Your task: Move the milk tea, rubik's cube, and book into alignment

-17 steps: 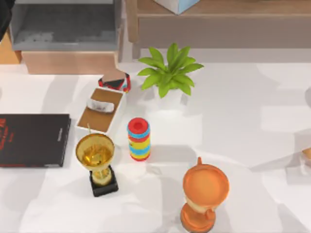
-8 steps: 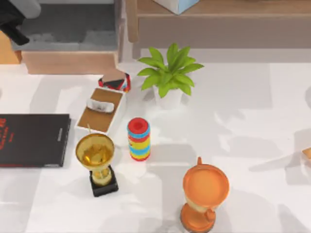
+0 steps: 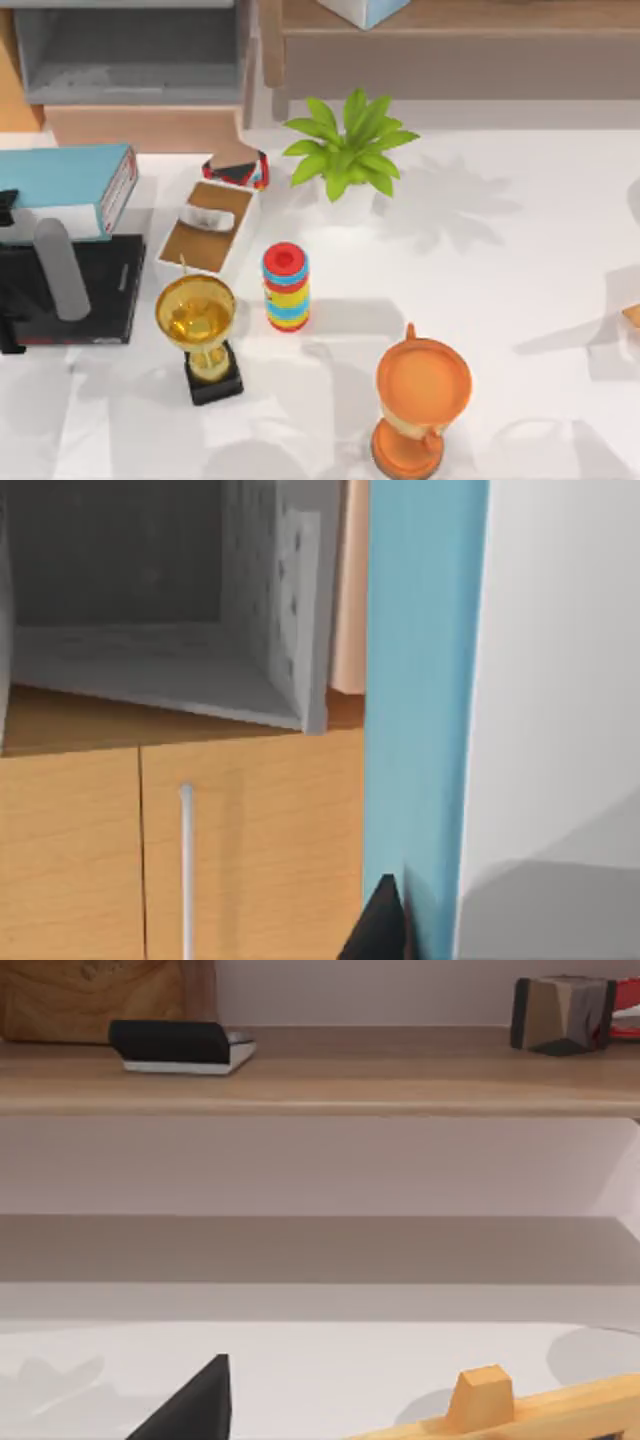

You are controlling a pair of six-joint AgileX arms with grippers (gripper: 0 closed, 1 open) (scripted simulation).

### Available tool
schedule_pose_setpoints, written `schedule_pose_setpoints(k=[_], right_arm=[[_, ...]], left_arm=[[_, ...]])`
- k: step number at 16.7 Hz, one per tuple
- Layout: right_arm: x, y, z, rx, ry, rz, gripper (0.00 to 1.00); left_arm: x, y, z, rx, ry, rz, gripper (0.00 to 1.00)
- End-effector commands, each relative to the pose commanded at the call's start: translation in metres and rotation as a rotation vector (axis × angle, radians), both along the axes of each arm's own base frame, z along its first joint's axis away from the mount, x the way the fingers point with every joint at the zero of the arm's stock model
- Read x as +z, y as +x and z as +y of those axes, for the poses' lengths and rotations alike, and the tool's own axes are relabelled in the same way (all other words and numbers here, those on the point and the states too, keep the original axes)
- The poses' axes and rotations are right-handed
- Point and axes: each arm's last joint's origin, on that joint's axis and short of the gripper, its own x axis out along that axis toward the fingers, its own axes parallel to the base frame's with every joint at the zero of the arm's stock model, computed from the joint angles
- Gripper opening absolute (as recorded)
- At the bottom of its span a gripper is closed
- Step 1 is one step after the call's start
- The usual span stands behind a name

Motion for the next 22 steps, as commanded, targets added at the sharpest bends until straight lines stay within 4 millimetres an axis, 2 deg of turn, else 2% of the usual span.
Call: schedule_pose_setpoints(k=[2,5,10,22], right_arm=[[0.0,0.0,0.0,0.0,0.0,0.0,1.0],[0.0,0.0,0.0,0.0,0.0,0.0,1.0],[0.0,0.0,0.0,0.0,0.0,0.0,1.0],[0.0,0.0,0.0,0.0,0.0,0.0,1.0]], left_arm=[[-0.022,-0.02,0.002,-0.013,0.043,0.094,0.0],[-0.037,-0.034,0.003,-0.027,0.073,0.165,0.0],[-0.033,-0.031,0.002,-0.03,0.078,0.14,0.0],[-0.04,-0.03,0.003,-0.027,0.073,0.165,0.0]])
